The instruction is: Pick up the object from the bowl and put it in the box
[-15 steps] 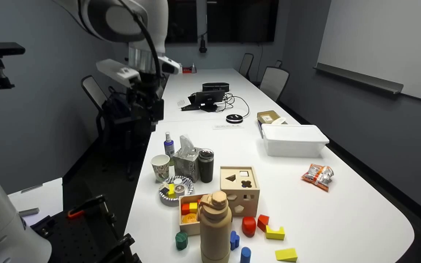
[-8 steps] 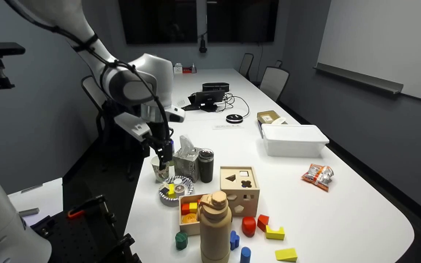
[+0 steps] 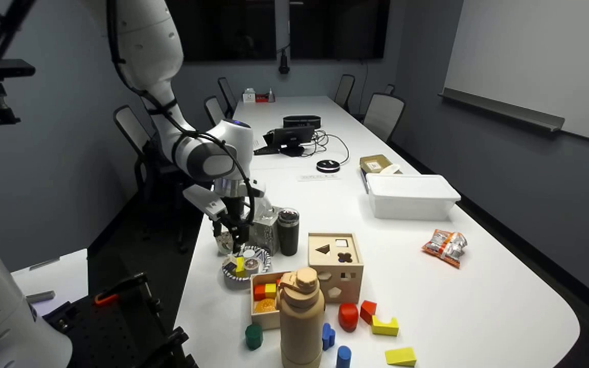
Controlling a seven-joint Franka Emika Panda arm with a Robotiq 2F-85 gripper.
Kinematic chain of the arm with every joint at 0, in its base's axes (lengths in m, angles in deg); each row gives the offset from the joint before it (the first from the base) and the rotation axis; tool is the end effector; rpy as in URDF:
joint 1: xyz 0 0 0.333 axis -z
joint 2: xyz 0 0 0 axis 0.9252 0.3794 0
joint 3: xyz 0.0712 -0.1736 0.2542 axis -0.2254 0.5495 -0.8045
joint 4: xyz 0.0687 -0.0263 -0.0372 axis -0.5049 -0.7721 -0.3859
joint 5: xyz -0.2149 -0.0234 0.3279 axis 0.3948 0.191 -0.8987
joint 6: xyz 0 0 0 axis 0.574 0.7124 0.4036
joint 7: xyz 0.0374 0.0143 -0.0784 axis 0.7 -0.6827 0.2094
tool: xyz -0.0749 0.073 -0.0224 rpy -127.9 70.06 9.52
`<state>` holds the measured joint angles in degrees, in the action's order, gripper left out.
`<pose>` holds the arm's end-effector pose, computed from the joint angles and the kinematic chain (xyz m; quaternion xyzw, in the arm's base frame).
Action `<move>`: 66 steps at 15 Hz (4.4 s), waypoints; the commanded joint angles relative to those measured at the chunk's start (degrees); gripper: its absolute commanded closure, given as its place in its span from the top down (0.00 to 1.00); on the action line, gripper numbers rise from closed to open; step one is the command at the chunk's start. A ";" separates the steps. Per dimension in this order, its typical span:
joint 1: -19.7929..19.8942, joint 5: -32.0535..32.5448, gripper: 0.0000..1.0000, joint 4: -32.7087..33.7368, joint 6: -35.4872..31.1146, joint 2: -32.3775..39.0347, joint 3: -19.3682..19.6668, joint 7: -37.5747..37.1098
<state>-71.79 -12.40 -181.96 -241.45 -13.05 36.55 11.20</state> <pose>0.4577 0.0639 0.1279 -0.9955 -0.0353 0.0812 0.0329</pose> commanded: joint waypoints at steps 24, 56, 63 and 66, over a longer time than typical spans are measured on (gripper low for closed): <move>-7.84 2.36 0.11 12.35 2.37 15.40 3.71 -15.32; -10.81 21.10 0.11 8.94 3.36 14.19 21.07 -46.67; -8.40 18.94 0.84 7.88 0.42 13.57 19.33 -41.71; -6.49 16.60 1.00 6.30 2.88 9.12 16.86 -36.60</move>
<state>-80.64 6.59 -173.21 -240.17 1.53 55.80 -30.68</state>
